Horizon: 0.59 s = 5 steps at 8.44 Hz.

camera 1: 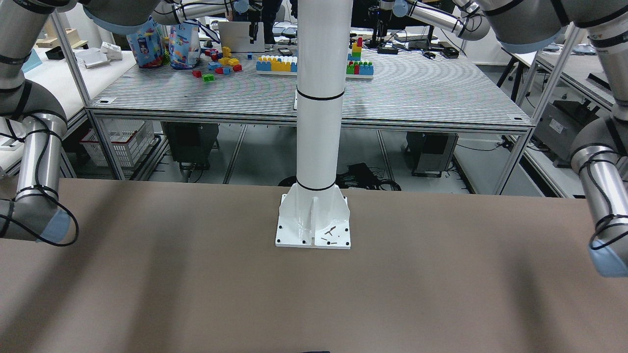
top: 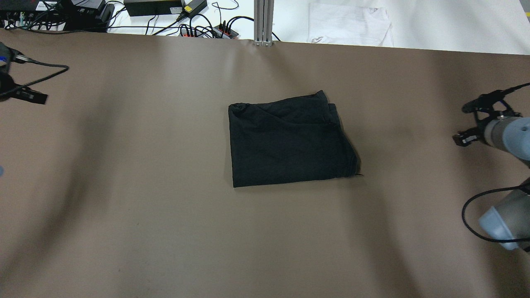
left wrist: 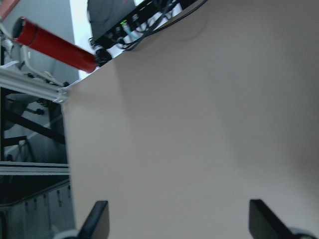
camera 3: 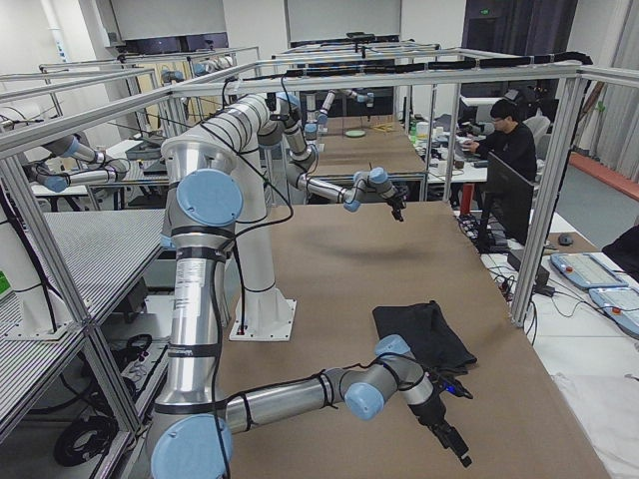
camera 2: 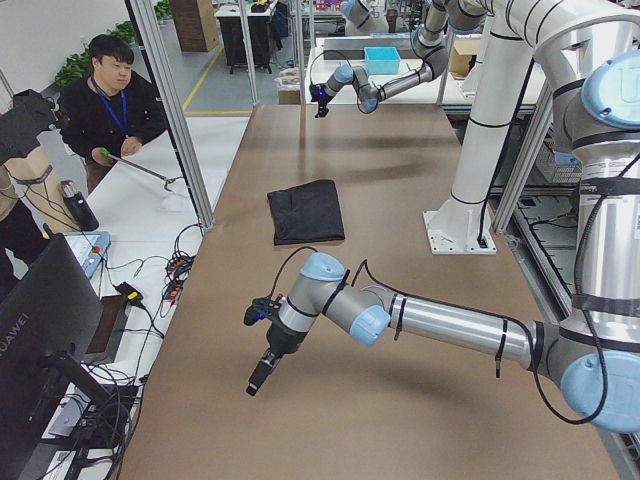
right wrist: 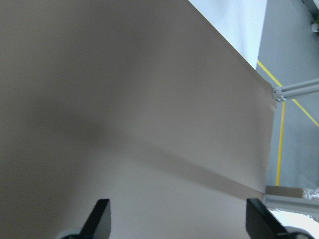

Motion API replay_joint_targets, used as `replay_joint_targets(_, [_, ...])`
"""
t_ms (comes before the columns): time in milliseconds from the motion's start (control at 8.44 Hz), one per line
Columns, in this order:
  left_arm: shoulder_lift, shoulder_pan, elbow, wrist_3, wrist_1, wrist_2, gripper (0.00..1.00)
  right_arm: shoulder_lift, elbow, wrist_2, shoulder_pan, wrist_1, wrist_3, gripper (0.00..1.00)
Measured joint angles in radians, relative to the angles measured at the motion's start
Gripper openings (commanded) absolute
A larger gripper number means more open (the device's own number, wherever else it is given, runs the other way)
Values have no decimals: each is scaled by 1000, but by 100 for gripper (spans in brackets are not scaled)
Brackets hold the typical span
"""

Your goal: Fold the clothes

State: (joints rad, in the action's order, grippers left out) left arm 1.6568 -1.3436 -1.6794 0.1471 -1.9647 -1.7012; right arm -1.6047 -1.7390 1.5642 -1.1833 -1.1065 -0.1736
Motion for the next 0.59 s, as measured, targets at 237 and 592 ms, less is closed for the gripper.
replay_joint_targets(237, [-23, -156, 18, -196, 0, 0, 100, -51, -14, 15, -160, -27, 141, 95])
replay_joint_targets(592, [-164, -262, -2, -308, -42, 7, 100, -134, -24, 6, -315, -48, 240, 95])
